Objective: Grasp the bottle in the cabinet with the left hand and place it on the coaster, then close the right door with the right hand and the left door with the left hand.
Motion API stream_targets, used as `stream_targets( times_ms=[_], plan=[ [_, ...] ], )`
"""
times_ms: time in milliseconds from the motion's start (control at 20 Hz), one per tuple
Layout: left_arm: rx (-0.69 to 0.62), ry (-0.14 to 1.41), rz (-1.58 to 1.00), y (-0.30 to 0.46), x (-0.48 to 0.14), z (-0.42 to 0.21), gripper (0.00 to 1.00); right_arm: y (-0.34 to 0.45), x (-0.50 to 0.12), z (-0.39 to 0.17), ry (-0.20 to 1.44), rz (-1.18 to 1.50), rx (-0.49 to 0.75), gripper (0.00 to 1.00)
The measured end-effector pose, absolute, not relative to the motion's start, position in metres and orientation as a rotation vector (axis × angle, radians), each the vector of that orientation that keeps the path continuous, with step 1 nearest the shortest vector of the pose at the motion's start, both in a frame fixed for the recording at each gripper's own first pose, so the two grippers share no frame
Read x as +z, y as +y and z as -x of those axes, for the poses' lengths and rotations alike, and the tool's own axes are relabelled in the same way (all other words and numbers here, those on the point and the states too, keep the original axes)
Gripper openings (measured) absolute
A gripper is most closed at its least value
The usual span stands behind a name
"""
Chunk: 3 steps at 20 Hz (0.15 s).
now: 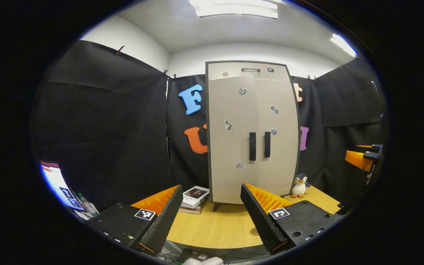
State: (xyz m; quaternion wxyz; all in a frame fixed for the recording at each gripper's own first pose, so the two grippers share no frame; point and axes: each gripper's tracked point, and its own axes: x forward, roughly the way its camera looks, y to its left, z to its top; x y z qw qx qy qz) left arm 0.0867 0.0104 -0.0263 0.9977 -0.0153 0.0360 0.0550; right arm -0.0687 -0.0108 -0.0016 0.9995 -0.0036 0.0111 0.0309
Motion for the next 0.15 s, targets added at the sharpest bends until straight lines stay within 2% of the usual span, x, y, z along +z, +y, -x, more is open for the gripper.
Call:
stream_targets(
  times_ms=[150],
  plan=[
    [0.103, 0.069, 0.031, 0.0065, -0.0255, -0.0861, 0.96, -0.0143, 0.0005, 0.0704, 0.017, 0.014, 0.053, 0.99]
  ],
)
